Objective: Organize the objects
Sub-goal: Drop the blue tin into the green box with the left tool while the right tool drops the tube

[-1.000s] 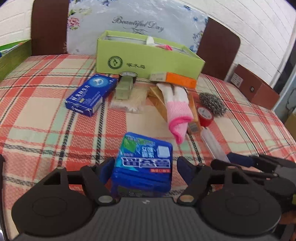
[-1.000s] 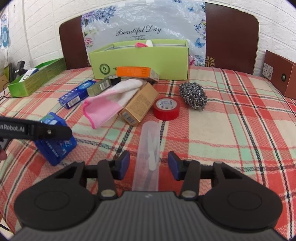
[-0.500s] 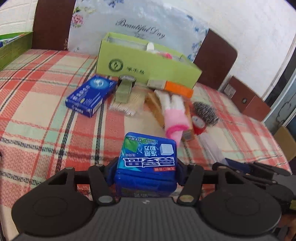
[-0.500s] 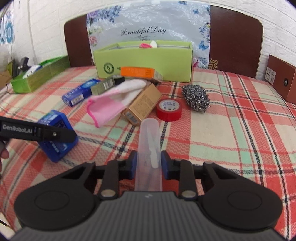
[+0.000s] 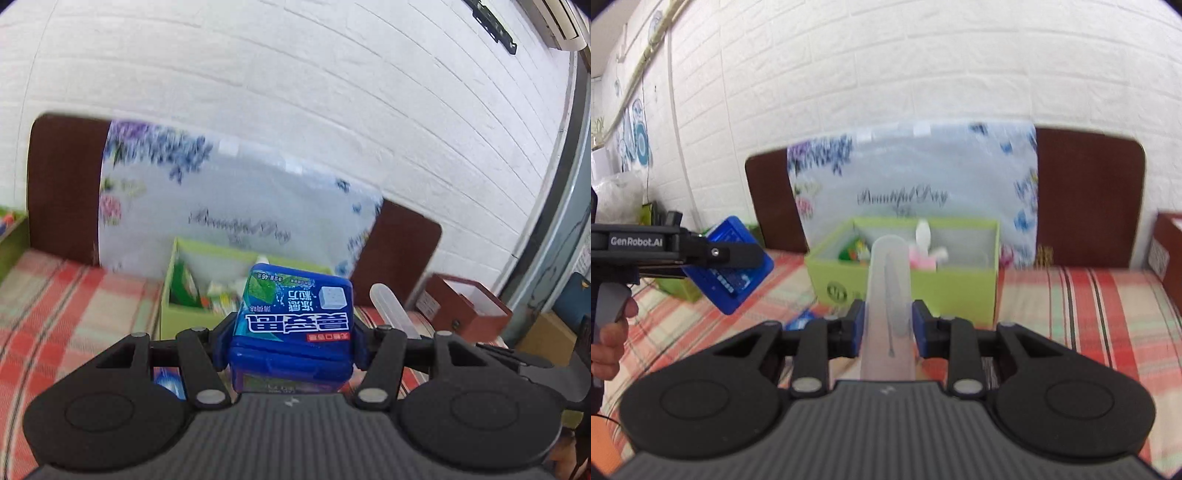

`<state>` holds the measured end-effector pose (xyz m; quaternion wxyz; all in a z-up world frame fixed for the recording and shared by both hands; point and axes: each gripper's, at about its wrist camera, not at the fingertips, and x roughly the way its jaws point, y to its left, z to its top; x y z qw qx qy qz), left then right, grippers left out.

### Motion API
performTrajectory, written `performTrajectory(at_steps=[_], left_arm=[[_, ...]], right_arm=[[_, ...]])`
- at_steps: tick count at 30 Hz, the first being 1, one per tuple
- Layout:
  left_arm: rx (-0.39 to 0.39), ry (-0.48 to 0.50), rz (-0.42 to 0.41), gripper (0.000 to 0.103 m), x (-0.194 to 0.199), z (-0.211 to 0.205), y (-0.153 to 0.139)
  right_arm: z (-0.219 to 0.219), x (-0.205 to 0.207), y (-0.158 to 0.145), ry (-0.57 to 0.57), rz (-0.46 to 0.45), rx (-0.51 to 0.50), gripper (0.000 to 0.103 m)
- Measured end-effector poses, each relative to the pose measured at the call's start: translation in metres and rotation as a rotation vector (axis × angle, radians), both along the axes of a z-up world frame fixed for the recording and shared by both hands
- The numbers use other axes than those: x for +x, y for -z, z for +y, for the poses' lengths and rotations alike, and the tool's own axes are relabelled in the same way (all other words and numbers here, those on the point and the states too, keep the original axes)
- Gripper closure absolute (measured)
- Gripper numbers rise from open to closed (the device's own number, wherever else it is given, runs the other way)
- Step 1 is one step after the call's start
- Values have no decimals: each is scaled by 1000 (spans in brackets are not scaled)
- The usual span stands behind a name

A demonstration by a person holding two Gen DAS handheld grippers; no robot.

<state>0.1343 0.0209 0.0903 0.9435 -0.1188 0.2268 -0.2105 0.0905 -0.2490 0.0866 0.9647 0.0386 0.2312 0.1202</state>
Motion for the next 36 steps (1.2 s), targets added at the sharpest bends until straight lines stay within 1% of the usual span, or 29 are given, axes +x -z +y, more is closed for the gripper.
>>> performTrajectory(at_steps=[3, 6, 10, 12, 16, 18, 19, 20, 21, 22, 23, 24, 25, 26, 28, 30, 32, 34, 36], left_arm=[[-30, -17, 17, 42, 39, -1, -4], [-26, -36, 33, 42, 77, -2, 1], [-24, -70, 59, 42, 121, -1, 14], [-24, -78, 74, 42, 141, 0, 22], [2, -76, 84, 42, 166, -3, 37], [15, -93, 86, 41, 176, -3, 47], [16, -105, 85, 32, 179, -3, 51], [16, -119, 82, 15, 181, -3, 56], [17, -136, 75, 9, 181, -2, 59], [24, -160, 63, 5, 180, -1, 63], [40, -172, 51, 5, 179, -1, 65], [56, -170, 47, 5, 178, -1, 66], [71, -167, 46, 5, 177, -2, 67], [86, -165, 42, 5, 176, -3, 67], [106, -164, 31, 5, 170, -4, 64], [109, -156, 15, 5, 159, -6, 55], [108, -156, -4, 5, 145, -8, 43], [108, -163, -25, 5, 126, -10, 28], [115, -176, -37, 5, 107, -11, 13]], right_arm=[[5, 44, -12, -4, -40, -24, 76], [11, 88, -12, -4, -55, -39, 76], [21, 143, 2, -16, -44, -60, 76], [25, 164, 10, -17, -42, -77, 76], [25, 196, 29, -17, -20, -84, 76], [25, 207, 39, -12, -7, -89, 76], [25, 213, 45, -9, 0, -97, 76], [24, 217, 52, -7, 8, -107, 76], [25, 220, 59, -14, 17, -124, 74], [25, 223, 66, -13, 26, -143, 57], [25, 224, 71, -4, 32, -161, 43], [25, 223, 75, 7, 27, -175, 23], [23, 221, 78, 20, 3, -185, 19], [22, 217, 79, 23, -17, -190, 19], [18, 213, 76, 24, -18, -186, 16], [15, 208, 70, 35, -17, -171, 14], [10, 197, 60, 44, -27, -160, 9], [8, 181, 46, 54, -59, -150, 0], [6, 162, 32, 60, -91, -143, 0]])
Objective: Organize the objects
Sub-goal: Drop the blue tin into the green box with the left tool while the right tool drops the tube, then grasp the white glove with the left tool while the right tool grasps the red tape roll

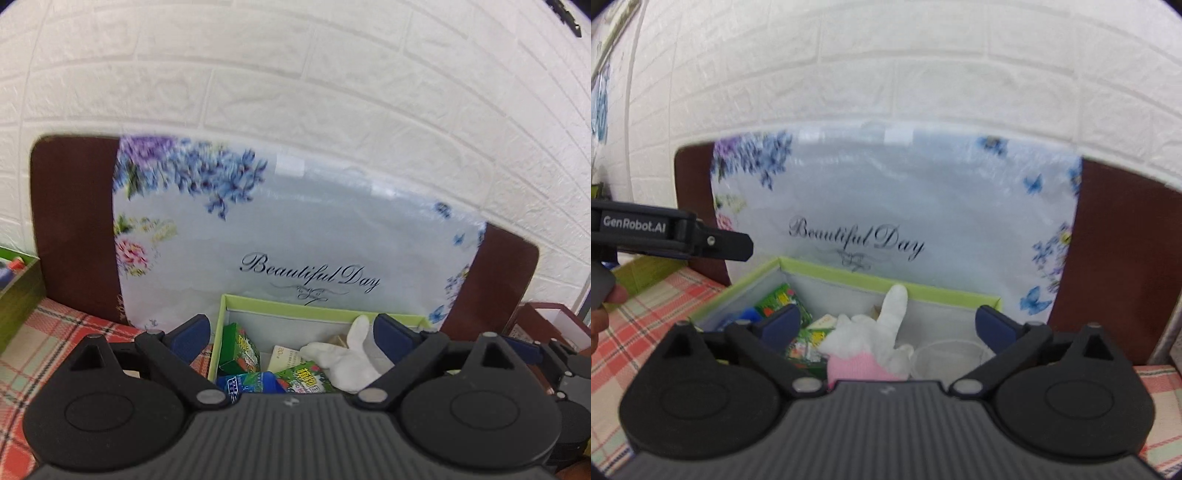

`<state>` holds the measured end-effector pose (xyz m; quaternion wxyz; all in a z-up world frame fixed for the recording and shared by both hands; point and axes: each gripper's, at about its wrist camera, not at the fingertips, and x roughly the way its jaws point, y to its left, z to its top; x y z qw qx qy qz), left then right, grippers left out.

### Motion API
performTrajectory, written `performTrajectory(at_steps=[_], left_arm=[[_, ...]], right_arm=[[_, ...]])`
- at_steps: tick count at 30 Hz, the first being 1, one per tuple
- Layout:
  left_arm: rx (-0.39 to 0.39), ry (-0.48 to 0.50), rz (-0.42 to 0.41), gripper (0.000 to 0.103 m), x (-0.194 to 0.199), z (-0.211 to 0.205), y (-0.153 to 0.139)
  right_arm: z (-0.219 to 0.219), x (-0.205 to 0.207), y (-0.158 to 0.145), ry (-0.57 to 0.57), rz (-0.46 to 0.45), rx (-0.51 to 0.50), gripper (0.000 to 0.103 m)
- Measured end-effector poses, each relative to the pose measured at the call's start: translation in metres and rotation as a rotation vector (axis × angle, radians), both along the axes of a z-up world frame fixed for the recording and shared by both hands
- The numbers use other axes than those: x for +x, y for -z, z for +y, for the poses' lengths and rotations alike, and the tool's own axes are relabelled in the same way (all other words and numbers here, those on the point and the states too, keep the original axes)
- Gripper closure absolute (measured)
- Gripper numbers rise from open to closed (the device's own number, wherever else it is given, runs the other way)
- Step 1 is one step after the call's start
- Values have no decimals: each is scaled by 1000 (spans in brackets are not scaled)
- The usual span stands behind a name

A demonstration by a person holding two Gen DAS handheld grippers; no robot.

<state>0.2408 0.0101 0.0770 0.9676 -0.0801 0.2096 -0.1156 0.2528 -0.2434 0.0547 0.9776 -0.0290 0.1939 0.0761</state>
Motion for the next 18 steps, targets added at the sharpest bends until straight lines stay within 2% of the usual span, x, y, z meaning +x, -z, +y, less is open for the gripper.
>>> performTrajectory(at_steps=[4, 8, 13, 18], left_arm=[[37, -53, 11, 4, -40, -3, -21], [83, -73, -5, 4, -82, -5, -27], [95, -66, 24, 4, -121, -9, -17], [77, -48, 61, 4, -154, -10, 4]], right_arm=[[-3, -37, -22, 22, -23, -4, 0], [-4, -78, -35, 23, -26, 23, 0], [-6, -136, -34, 50, -16, 72, 0], [-5, -168, -25, 57, 6, 114, 0]])
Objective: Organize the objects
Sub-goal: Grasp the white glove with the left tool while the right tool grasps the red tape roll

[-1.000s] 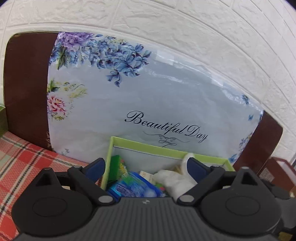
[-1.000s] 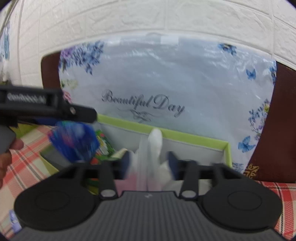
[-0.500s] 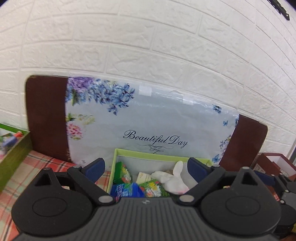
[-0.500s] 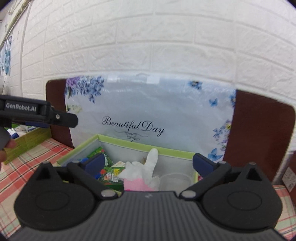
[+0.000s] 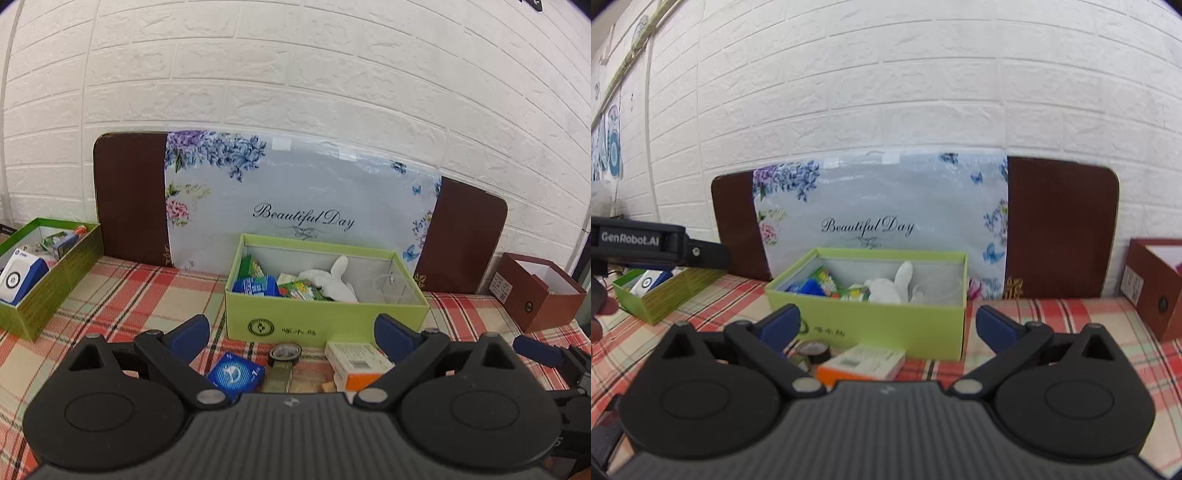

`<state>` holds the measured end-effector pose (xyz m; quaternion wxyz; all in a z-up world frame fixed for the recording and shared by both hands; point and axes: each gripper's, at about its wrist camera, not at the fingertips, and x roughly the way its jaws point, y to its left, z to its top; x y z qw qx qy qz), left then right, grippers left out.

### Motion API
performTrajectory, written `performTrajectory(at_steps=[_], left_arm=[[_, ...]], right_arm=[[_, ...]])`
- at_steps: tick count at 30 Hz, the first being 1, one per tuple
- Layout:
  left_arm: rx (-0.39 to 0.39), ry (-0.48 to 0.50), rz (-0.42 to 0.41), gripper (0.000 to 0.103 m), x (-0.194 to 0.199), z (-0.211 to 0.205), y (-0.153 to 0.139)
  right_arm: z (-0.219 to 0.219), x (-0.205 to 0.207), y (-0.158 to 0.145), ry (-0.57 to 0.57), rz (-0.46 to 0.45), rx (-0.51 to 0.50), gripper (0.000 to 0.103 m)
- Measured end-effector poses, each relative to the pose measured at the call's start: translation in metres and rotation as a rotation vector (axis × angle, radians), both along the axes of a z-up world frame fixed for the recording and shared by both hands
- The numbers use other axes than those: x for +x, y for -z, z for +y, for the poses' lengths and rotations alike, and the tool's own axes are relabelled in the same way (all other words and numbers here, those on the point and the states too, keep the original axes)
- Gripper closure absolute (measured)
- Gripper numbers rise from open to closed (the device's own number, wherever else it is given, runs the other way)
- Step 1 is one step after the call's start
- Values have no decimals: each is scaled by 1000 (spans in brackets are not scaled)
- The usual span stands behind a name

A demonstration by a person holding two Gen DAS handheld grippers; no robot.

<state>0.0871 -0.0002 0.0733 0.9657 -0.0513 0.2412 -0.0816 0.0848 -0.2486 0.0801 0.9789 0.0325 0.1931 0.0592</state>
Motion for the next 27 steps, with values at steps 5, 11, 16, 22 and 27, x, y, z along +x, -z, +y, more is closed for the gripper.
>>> performTrajectory(at_steps=[5, 11, 16, 22, 27], left_arm=[[-49, 32, 61, 4, -26, 4, 37], [-140, 175, 163, 12, -29, -11, 82], [-148, 190, 192, 20, -4, -34, 102], [-178, 257, 313, 96, 18, -30, 129], [-156, 258, 304, 97, -20, 10, 124]], right_arm=[[-4, -36, 19, 20, 36, 49, 0], [-19, -73, 69, 64, 156, 31, 0], [-28, -83, 87, 84, 214, 30, 2], [-24, -69, 93, 62, 235, -12, 13], [-15, -38, 105, 26, 262, -53, 24]])
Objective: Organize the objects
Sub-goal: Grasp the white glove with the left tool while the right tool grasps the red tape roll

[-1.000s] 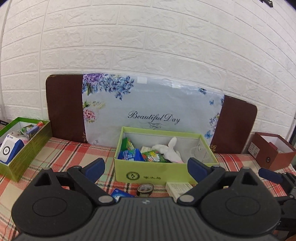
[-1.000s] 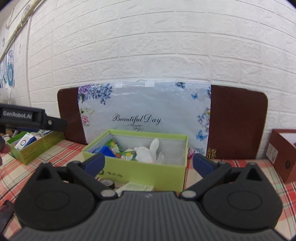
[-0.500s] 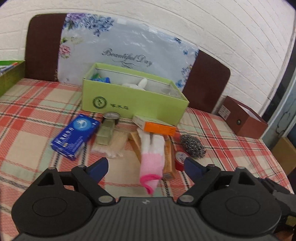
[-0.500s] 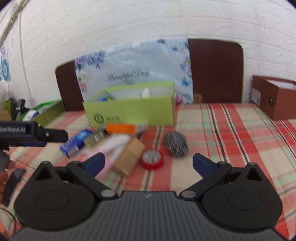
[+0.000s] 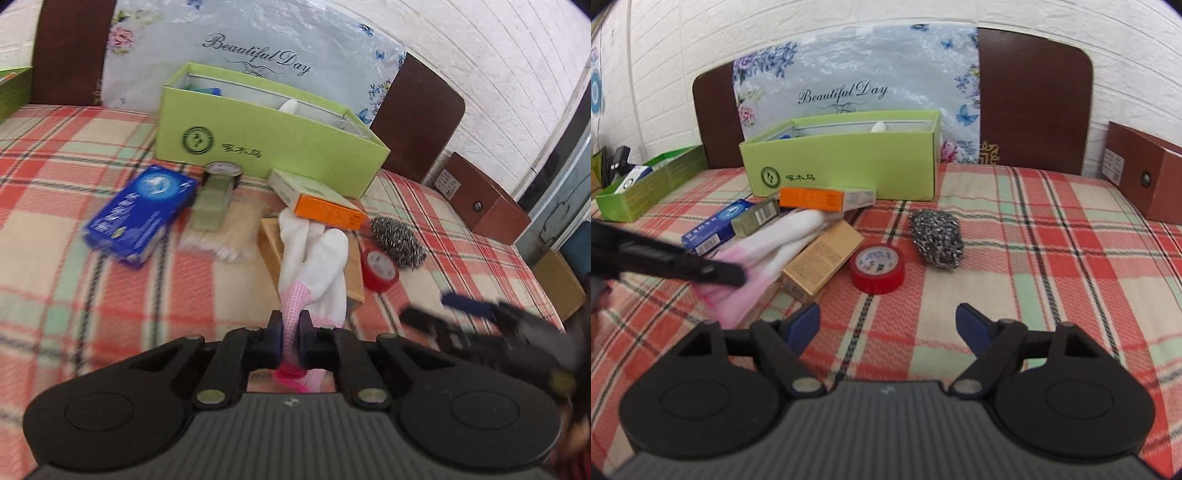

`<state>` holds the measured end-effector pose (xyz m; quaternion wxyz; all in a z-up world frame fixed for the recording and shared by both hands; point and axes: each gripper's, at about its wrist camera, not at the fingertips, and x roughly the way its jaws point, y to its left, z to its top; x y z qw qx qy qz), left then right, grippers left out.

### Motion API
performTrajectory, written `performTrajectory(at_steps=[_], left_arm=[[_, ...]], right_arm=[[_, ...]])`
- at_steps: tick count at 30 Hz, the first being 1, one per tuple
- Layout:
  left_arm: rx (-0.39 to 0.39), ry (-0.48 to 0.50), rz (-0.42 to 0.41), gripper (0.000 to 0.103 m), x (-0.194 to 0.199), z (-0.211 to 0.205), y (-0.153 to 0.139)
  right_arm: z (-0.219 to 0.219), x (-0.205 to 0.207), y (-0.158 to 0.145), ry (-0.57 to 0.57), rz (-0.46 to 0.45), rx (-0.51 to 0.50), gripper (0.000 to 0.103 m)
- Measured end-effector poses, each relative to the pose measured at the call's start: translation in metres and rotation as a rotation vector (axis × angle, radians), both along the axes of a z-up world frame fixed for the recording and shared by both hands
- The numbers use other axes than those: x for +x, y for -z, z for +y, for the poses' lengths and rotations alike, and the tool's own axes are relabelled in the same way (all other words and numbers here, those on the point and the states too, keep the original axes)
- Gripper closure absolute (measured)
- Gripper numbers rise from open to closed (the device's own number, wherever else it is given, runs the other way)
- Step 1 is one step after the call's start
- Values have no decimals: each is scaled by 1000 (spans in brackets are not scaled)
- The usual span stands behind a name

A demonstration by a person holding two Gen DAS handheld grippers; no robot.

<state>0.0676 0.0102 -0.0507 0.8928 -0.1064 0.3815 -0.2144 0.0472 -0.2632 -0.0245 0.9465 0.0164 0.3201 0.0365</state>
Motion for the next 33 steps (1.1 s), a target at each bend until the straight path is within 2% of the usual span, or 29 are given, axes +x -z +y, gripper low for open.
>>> performTrajectory(at_steps=[3, 5, 8, 9, 10, 11, 13, 19, 21, 22, 23, 25, 27, 30, 31, 32, 33], left_arm=[[44, 2, -5, 94, -21, 21, -3], [42, -26, -6, 73, -28, 31, -5], [64, -18, -58, 54, -30, 29, -10], [76, -14, -67, 50, -29, 24, -12], [85, -7, -76, 42, -28, 19, -12], [96, 5, -89, 33, -27, 13, -12], [119, 29, -114, 26, -22, 2, -9], [227, 9, -83, 24, -1, -22, 14], [201, 3, -38, 39, 3, -19, 22], [176, -13, -47, 50, 0, -14, 23], [168, -17, -49, 76, -4, -10, 23], [144, -16, -19, 94, -9, -1, 21], [97, -8, 15, 94, -18, 7, 17], [119, -15, 7, 93, -29, 6, 13], [125, -33, -1, 85, -29, 4, 13], [127, -48, -6, 73, -28, 3, 13], [124, -62, -4, 66, -26, 2, 14]], right_arm=[[1, 24, 8, -26, 7, -3, 27], [1, 41, 13, -39, 22, -3, 27], [3, 60, 19, -61, 32, 10, 31], [4, 69, 22, -71, 44, 17, 43], [4, 69, 22, -71, 44, 17, 58], [4, 71, 23, -70, 54, 21, 58], [1, 64, 21, -67, 52, 54, 58], [1, 2, 16, -79, 70, 68, 58], [4, -18, 16, -98, 76, 74, 58], [9, -30, 14, -110, 75, 66, 58], [9, -30, 14, -110, 75, 66, 58], [12, -36, 13, -121, 75, 74, 58], [17, -36, 12, -118, 69, 55, 53], [19, -36, 12, -103, 64, 40, 42], [19, -35, 11, -97, 61, 40, 38], [20, -36, 12, -94, 59, 42, 37], [21, -35, 13, -93, 58, 44, 37]])
